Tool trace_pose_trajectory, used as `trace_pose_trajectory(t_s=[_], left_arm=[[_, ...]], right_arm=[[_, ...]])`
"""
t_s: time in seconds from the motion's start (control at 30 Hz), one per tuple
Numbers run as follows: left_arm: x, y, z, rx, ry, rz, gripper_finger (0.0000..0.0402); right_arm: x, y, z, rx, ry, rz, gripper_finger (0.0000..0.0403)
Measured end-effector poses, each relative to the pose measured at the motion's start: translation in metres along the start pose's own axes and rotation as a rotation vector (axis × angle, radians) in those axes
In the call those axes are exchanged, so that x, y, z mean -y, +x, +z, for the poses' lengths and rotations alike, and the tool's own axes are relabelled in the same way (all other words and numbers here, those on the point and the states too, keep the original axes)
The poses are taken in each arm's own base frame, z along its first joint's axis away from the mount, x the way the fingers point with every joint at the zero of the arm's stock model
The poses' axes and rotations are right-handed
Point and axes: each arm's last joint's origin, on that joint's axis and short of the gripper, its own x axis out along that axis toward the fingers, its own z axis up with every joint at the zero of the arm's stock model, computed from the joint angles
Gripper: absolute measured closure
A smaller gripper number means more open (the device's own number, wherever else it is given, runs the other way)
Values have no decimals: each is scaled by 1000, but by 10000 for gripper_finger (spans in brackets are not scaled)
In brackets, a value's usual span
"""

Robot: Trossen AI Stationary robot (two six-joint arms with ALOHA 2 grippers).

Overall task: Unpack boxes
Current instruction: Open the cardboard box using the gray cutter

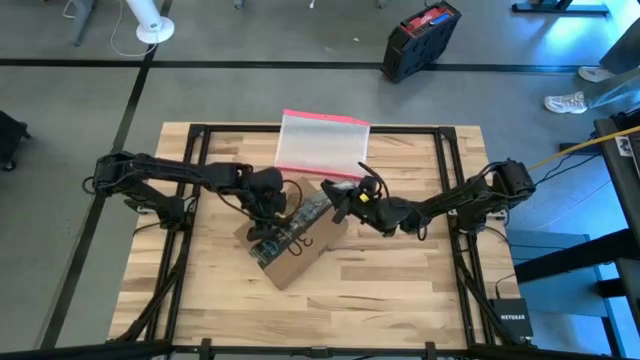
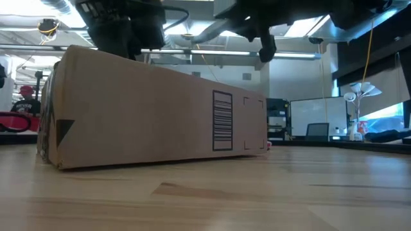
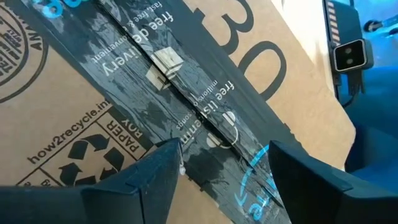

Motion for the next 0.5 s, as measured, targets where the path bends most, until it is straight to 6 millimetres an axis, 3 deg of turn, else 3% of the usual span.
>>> trace_pose_trajectory(t_s=[0.5], left_arm=[[8, 4, -1, -17, 26, 14, 163]], right_arm=[[23, -4, -18, -69, 63, -253, 336]])
